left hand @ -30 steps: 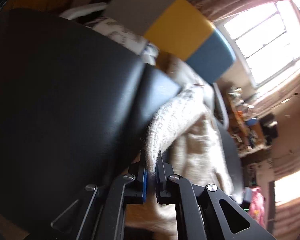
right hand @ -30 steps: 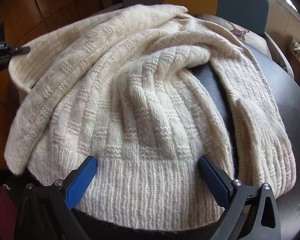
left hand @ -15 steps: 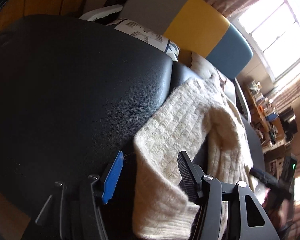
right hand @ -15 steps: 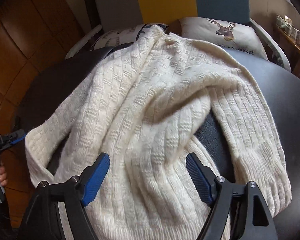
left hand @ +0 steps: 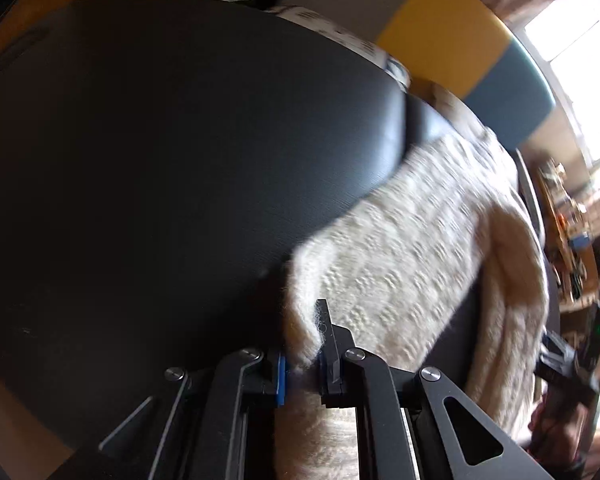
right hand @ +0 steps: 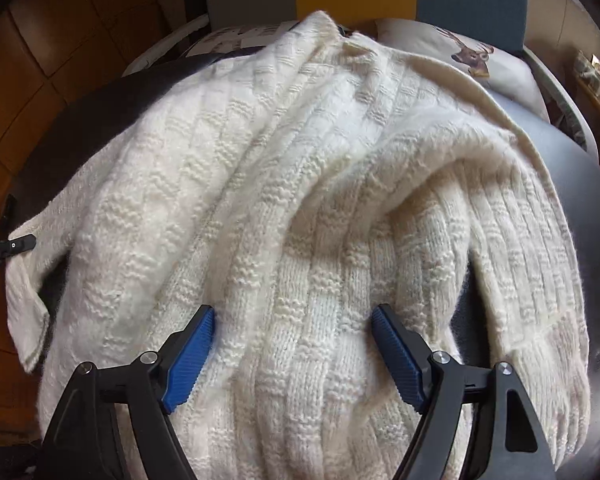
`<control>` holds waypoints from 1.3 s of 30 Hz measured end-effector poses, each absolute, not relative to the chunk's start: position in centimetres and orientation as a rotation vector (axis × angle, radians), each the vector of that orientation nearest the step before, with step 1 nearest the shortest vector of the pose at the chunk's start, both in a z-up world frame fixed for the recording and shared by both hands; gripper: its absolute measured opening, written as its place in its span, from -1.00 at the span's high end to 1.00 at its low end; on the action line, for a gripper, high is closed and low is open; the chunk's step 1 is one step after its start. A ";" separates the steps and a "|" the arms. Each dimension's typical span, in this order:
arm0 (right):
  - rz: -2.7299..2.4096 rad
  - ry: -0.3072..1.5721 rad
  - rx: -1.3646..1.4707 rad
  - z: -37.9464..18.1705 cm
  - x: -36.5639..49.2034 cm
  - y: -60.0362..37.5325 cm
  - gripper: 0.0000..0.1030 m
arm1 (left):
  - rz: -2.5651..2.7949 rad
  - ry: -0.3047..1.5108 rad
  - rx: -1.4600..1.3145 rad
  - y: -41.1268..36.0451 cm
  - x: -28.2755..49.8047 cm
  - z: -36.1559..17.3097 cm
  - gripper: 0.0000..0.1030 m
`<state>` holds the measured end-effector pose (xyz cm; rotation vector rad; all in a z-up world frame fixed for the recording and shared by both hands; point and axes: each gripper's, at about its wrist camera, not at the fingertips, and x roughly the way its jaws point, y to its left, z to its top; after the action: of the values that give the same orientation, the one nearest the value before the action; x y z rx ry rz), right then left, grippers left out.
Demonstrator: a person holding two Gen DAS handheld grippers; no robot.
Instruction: Fold clothes
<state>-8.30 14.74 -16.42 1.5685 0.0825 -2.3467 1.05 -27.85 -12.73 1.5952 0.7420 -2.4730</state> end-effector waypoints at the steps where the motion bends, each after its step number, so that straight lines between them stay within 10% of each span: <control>1: -2.358 0.095 1.569 -16.5 -8.1 15.2 -0.65 | -2.454 0.707 1.571 -28.7 1.0 -12.6 0.79; 5: -2.417 0.182 1.570 -17.2 -7.1 16.1 -0.99 | -2.375 0.575 1.469 -32.4 0.5 -11.6 0.79; 17: -2.545 0.215 1.424 -14.3 -4.7 15.0 -0.81 | -2.462 0.607 1.112 -35.8 4.9 -3.7 0.38; 22: -2.529 0.243 1.304 -12.3 -2.8 13.0 -0.81 | -2.711 0.956 1.234 -30.4 6.6 -4.4 0.01; 28: -2.470 0.219 1.328 -13.4 -1.9 12.0 -0.81 | -2.673 1.263 1.639 -22.0 4.8 -11.1 0.04; 36: -2.450 0.162 1.484 -16.9 -2.0 13.2 -0.82 | -2.674 1.158 1.821 -16.6 4.9 -12.6 0.04; 38: -2.464 0.132 1.479 -17.0 -1.8 13.5 -0.84 | -2.682 1.023 1.831 -14.9 4.3 -13.0 0.78; 39: -2.467 0.139 1.485 -17.1 -1.7 13.6 -0.84 | -2.675 0.944 1.816 -14.7 4.2 -13.0 0.77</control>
<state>-1.73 13.55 -17.05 1.4850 0.1389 -2.4672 4.17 -14.71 -12.95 1.8157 0.9435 -2.6750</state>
